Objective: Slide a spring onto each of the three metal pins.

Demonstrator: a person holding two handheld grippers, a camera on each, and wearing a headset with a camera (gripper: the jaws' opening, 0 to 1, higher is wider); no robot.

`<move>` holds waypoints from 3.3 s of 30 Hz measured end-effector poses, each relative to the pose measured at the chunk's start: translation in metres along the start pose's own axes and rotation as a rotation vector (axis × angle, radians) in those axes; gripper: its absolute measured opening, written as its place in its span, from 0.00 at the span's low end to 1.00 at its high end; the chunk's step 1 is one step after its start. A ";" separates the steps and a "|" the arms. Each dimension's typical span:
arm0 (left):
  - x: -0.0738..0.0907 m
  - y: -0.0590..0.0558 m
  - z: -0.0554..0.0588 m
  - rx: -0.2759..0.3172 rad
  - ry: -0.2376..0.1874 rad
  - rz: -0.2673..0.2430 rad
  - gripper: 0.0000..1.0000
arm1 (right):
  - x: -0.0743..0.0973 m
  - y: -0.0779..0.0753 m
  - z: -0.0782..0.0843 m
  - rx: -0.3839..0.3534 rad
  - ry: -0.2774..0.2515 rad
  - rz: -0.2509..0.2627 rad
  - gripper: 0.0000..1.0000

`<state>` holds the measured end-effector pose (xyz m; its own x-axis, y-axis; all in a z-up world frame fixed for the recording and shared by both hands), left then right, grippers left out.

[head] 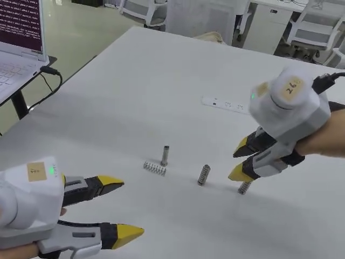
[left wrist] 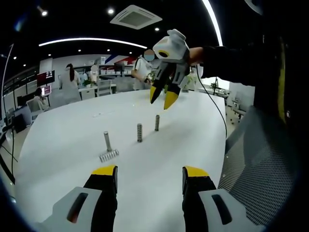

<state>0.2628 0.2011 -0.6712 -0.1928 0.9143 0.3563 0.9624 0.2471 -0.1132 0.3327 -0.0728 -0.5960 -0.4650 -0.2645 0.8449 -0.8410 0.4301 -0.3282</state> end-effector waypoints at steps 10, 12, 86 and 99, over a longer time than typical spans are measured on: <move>-0.001 0.003 -0.001 0.000 -0.001 0.007 0.49 | 0.009 0.010 0.009 -0.042 -0.023 0.012 0.27; -0.001 0.004 -0.001 0.001 -0.001 0.008 0.48 | 0.011 0.012 0.011 -0.054 -0.030 0.015 0.27; -0.067 0.125 -0.002 -0.009 0.171 0.113 0.41 | 0.027 0.074 0.088 -0.431 -0.050 0.035 0.26; -0.082 0.137 0.007 0.013 0.207 0.141 0.38 | 0.023 0.078 0.093 -0.452 -0.033 0.027 0.25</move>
<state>0.4092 0.1622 -0.7222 -0.0118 0.8554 0.5179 0.9741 0.1269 -0.1873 0.2304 -0.1258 -0.6414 -0.4999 -0.2720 0.8223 -0.6266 0.7690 -0.1265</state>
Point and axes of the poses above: the centre of the closed fingertips' face, and the gripper's own axes: x roughly backward along the fingers, y roughly to its left, z roughly out of its underside, the point moved 10 cm from there along x, roughly backward along the fingers, and after that the axes turned 14 degrees about z, right-handed, at the moved point
